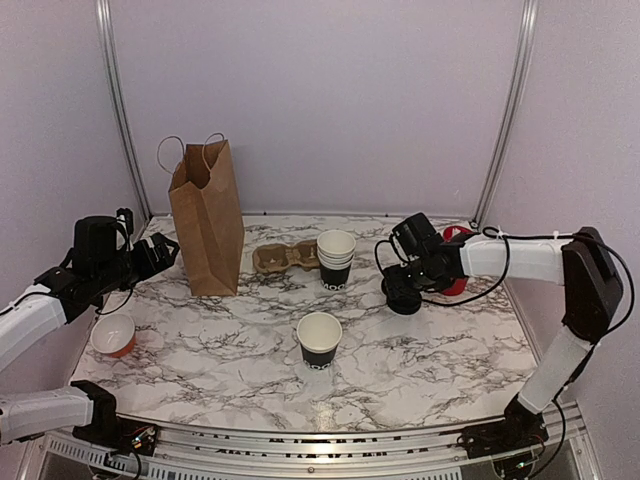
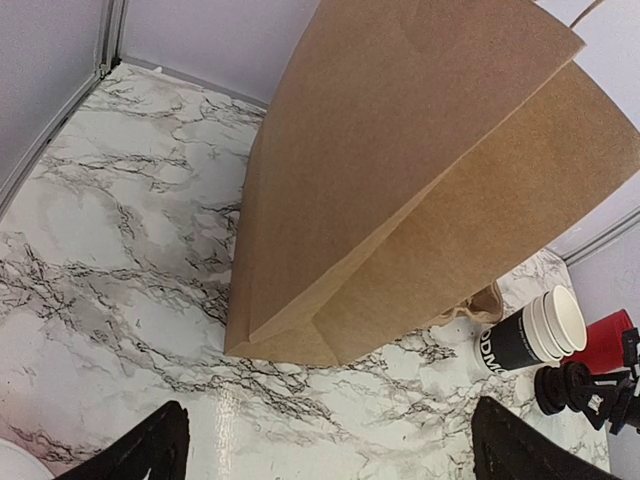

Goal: Pack the takeout coffee

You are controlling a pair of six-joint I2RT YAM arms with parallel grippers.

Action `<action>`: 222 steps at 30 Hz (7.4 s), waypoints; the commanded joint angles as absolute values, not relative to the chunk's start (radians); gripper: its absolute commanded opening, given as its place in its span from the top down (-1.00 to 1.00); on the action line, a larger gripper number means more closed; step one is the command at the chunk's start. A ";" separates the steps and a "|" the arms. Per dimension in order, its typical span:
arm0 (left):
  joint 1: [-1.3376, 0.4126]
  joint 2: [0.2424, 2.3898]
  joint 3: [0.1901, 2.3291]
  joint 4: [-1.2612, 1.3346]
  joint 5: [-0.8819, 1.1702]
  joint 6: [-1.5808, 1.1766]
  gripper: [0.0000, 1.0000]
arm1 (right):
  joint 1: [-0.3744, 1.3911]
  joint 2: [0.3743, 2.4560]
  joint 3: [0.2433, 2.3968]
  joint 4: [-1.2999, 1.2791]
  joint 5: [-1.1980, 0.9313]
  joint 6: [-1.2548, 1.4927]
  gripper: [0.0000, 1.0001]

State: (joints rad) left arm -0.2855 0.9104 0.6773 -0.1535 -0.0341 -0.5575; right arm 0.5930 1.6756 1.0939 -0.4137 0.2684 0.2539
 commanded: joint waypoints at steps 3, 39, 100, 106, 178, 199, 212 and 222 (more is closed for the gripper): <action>-0.291 0.926 0.695 -0.113 0.024 -0.546 -0.98 | 0.681 1.578 1.148 -0.474 0.253 0.240 -0.28; -0.752 1.173 0.729 -0.003 0.084 -0.650 -0.98 | 1.177 1.560 1.170 -0.419 0.249 0.290 -0.29; -0.922 1.469 0.842 0.063 0.127 -0.680 -0.69 | 1.179 1.632 1.085 -0.368 0.244 0.323 -0.29; -0.934 1.498 0.851 0.064 0.129 -0.683 -0.50 | 1.180 1.634 1.086 -0.372 0.244 0.324 -0.29; -0.954 1.562 0.912 -0.083 0.076 -0.667 -0.24 | 1.203 1.670 1.184 -0.456 0.267 0.367 -0.50; -0.954 1.554 0.935 -0.104 0.065 -0.657 -0.24 | 1.174 1.622 1.251 -0.447 0.266 0.352 -0.63; -0.955 1.550 0.945 -0.107 0.066 -0.657 -0.24 | 1.155 1.574 1.246 -0.465 0.287 0.374 -0.69; -0.959 1.544 0.990 -0.108 0.069 -0.651 -0.29 | 1.081 1.444 1.114 -0.396 0.165 0.429 -0.65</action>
